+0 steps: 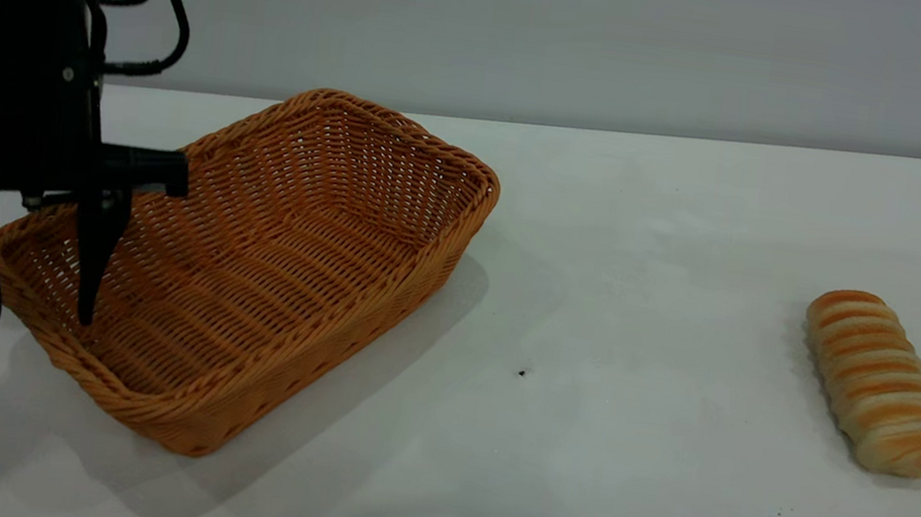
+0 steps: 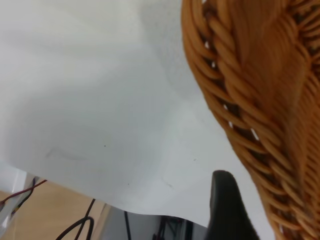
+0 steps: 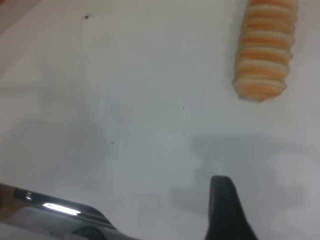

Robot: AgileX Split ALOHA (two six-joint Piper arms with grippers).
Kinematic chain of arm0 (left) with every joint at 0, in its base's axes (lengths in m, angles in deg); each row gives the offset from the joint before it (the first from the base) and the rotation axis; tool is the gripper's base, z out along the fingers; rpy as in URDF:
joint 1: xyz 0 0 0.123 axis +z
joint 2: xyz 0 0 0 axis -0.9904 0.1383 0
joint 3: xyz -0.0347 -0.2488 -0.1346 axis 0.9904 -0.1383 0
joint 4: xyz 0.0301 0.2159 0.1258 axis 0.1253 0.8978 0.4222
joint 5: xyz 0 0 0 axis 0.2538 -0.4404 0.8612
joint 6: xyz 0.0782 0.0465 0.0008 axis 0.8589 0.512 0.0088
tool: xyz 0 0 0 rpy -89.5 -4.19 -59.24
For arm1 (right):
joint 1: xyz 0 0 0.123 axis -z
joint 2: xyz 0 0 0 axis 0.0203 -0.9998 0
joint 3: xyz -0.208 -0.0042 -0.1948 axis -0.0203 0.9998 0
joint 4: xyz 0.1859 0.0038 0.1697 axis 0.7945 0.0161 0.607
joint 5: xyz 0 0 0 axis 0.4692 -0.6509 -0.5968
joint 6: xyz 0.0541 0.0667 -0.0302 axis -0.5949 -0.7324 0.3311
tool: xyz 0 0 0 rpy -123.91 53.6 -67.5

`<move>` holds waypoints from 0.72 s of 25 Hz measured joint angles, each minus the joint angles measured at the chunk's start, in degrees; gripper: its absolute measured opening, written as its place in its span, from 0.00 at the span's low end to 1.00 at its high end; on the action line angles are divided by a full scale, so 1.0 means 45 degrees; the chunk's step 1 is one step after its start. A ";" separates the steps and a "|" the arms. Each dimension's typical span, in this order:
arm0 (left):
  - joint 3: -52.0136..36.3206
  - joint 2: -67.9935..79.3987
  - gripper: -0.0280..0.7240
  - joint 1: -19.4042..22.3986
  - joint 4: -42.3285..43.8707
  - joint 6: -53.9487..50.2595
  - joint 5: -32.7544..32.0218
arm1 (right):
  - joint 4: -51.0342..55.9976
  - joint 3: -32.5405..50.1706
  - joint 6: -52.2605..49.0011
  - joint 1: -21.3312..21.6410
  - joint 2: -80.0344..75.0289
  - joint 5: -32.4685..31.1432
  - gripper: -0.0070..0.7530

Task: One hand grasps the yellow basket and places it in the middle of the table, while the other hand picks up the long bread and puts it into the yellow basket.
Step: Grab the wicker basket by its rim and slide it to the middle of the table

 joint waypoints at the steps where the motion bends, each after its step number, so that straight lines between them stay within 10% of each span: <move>1: 0.0000 0.0073 0.71 0.0000 0.0069 0.0000 0.0000 | 0.0000 0.0000 0.0000 0.0000 0.0000 -0.0003 0.66; 18: 0.0000 0.1084 0.64 0.0000 0.0580 -0.0253 0.1138 | 0.0071 0.0000 0.0015 0.0000 0.0000 -0.0014 0.66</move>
